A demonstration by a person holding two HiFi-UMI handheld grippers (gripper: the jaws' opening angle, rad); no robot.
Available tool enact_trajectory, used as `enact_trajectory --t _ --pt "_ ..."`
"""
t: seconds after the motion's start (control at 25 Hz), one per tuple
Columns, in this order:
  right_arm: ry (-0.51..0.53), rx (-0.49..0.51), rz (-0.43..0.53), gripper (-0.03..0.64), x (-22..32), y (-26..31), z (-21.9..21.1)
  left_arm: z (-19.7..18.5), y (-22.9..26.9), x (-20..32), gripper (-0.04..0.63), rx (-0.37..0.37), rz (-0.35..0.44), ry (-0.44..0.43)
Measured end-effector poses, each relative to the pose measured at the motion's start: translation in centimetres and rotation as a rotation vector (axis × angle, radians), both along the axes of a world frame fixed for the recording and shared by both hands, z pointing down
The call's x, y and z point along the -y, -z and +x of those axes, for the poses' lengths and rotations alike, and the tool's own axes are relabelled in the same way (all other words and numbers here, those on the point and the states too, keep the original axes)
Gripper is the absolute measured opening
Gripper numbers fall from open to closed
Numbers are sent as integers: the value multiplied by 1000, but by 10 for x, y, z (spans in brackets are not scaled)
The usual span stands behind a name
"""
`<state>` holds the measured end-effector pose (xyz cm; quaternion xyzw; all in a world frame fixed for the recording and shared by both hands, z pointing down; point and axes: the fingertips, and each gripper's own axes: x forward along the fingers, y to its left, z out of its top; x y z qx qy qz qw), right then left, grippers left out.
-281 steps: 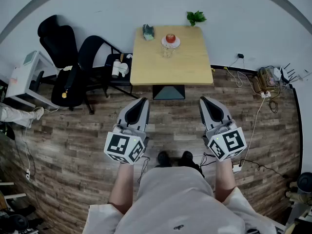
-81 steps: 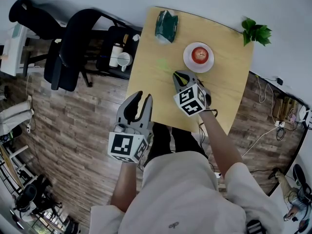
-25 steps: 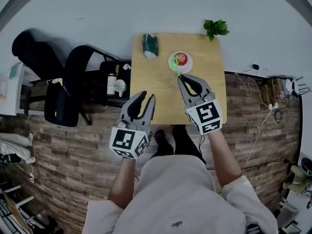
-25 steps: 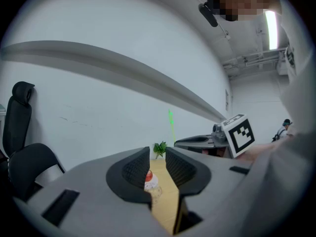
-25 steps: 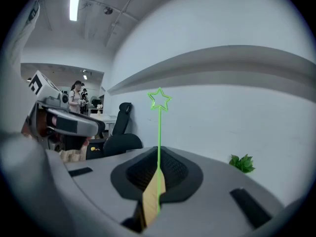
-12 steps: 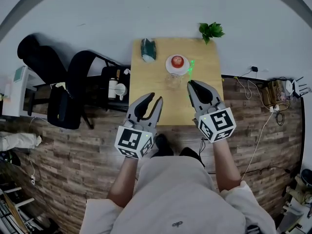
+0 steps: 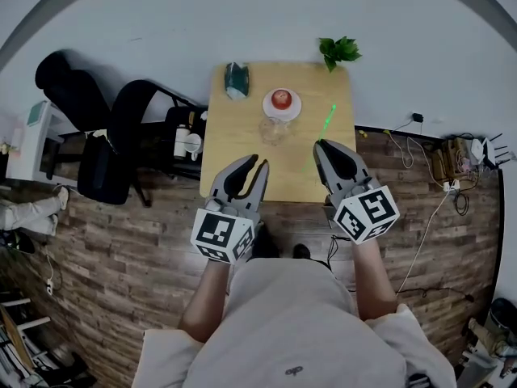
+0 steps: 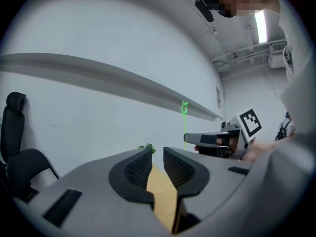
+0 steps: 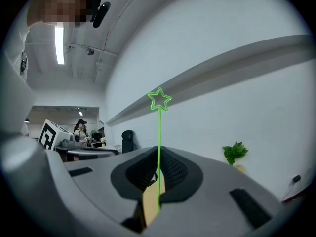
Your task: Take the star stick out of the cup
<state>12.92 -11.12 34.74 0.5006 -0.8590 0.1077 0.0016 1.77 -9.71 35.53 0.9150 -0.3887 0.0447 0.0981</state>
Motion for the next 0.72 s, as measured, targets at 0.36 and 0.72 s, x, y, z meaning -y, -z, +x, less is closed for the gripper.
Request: enact_trajectory --t 0.36,0.72 --pt "36 80 -3 14 -49 2 29 27 1 -49 41 5 -3 33" --pt "65 120 3 14 -92 1 35 32 1 -93 21 8 -6 47"
